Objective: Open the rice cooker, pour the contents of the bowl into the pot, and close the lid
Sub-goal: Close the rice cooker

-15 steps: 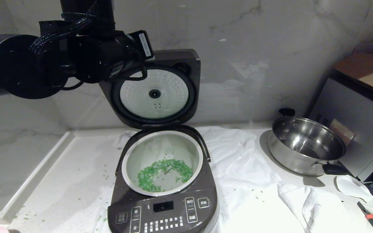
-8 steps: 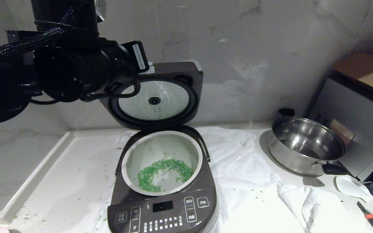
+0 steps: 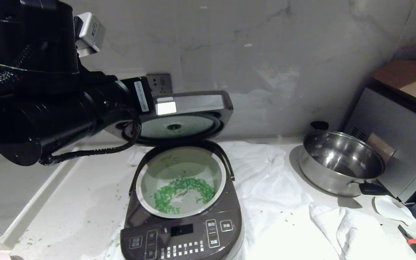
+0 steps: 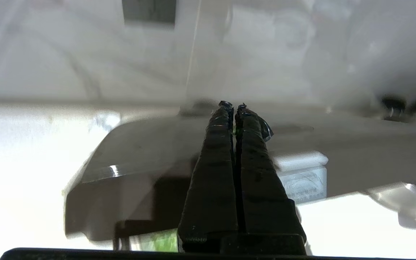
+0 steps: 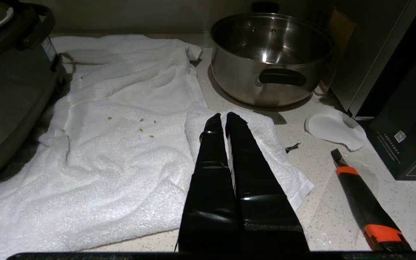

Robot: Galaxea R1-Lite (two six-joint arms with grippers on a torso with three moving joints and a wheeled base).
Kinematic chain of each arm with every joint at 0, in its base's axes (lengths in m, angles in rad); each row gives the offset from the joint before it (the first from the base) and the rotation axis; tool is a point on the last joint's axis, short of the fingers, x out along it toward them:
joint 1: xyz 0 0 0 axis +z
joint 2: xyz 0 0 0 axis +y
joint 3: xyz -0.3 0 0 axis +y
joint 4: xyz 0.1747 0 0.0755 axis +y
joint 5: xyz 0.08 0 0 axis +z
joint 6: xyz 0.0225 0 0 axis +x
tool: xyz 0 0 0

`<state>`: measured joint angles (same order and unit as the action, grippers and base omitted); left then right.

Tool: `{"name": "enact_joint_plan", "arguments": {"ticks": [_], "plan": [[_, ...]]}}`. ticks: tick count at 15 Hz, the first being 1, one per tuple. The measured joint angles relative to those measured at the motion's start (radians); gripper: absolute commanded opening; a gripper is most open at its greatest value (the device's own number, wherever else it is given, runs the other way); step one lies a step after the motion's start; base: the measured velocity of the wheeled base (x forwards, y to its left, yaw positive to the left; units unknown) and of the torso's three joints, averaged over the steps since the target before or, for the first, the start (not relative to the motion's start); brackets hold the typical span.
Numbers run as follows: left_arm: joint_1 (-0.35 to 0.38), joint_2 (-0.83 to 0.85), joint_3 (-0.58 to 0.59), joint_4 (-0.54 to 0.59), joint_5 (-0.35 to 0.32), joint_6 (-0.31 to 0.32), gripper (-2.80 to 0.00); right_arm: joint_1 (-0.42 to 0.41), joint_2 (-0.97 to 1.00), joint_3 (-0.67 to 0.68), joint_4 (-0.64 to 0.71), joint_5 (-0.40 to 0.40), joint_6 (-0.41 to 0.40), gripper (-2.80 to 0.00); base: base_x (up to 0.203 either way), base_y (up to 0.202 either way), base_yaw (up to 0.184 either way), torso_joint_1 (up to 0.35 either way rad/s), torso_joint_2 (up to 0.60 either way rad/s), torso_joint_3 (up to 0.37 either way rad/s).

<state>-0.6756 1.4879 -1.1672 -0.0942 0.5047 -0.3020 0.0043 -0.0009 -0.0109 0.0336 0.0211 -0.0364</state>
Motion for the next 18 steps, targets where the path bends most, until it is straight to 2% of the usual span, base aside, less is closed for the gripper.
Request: {"name": "enact_joint_plan", "arguments": {"ticks": [3,6,10,18], "plan": [[-0.058,-0.024,0.089,-0.003,0.004,-0.094,-2.8,0.0,0.0,0.0,0.0,0.0,0.0,-2.8,0.0,0.0,0.0,0.0,0.0,0.0],[-0.1,-0.034,0.202,0.0,0.002,-0.158,-2.8,0.0,0.0,0.0,0.0,0.0,0.0,-2.8,0.0,0.0,0.0,0.009,0.0,-0.002],[-0.143,-0.08,0.342,-0.006,0.002,-0.192,-2.8,0.0,0.0,0.0,0.0,0.001,0.0,-2.8,0.0,0.0,0.0,0.0,0.0,0.0],[-0.223,-0.147,0.546,-0.006,0.002,-0.325,-2.8,0.0,0.0,0.0,0.0,0.001,-0.001,-2.8,0.0,0.0,0.0,0.0,0.0,0.0]]}}
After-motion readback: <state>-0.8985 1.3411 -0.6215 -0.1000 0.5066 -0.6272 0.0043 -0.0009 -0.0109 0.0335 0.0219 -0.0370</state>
